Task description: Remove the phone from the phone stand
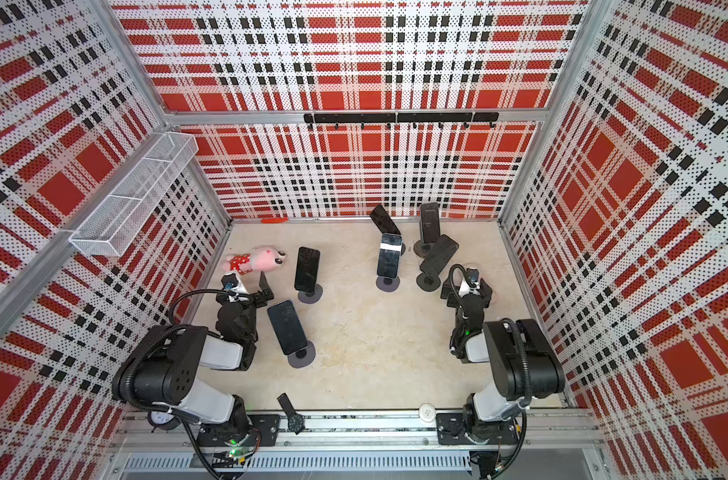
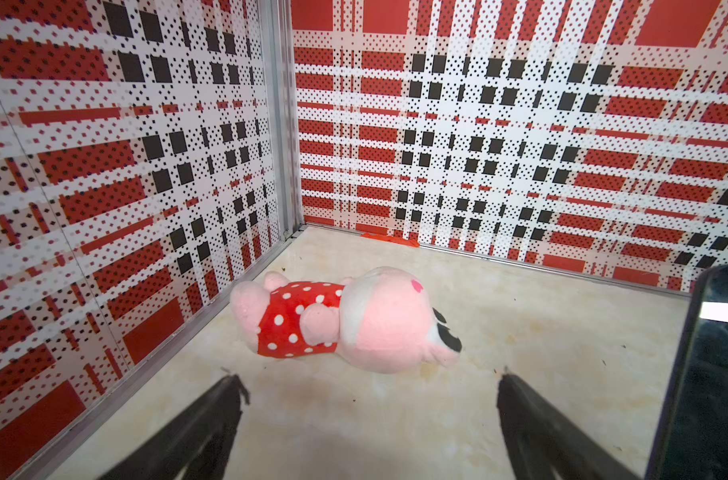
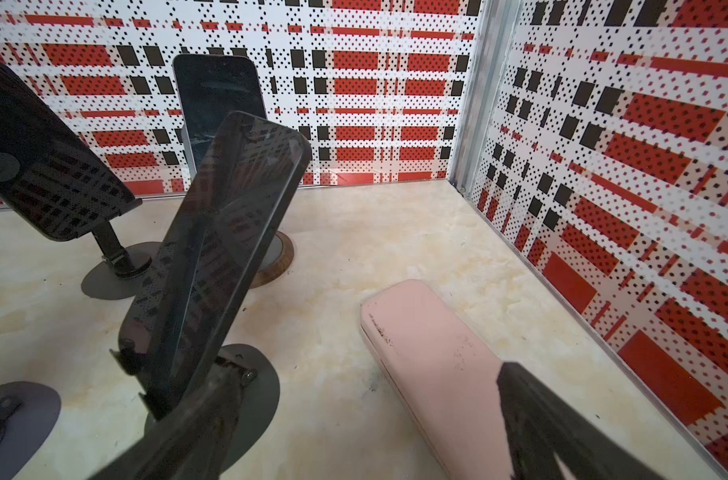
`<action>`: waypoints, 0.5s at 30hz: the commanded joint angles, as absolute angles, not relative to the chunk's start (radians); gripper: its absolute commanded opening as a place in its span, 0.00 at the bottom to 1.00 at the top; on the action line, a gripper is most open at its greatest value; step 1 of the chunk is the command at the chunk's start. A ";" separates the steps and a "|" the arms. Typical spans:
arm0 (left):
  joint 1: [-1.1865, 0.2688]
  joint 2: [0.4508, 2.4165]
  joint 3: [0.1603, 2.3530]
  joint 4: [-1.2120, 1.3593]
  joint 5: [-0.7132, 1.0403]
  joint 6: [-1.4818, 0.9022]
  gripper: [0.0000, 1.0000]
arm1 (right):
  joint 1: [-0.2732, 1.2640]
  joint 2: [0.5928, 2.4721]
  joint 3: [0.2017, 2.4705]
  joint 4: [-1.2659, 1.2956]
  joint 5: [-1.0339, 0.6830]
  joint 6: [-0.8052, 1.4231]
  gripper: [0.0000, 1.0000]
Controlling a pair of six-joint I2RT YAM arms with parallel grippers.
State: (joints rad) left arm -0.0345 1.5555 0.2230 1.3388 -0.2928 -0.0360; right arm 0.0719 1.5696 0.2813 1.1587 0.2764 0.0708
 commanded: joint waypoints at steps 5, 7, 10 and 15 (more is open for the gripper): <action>-0.046 1.561 0.209 1.380 -0.312 -0.019 0.98 | 0.072 1.574 0.277 1.189 0.275 0.062 1.00; -0.049 1.562 0.206 1.386 -0.319 -0.016 0.98 | 0.071 1.575 0.277 1.190 0.275 0.060 1.00; -0.049 1.563 0.206 1.387 -0.320 -0.017 0.98 | 0.071 1.576 0.278 1.190 0.275 0.061 1.00; -0.048 1.563 0.206 1.387 -0.320 -0.016 0.98 | 0.071 1.575 0.279 1.190 0.275 0.060 1.00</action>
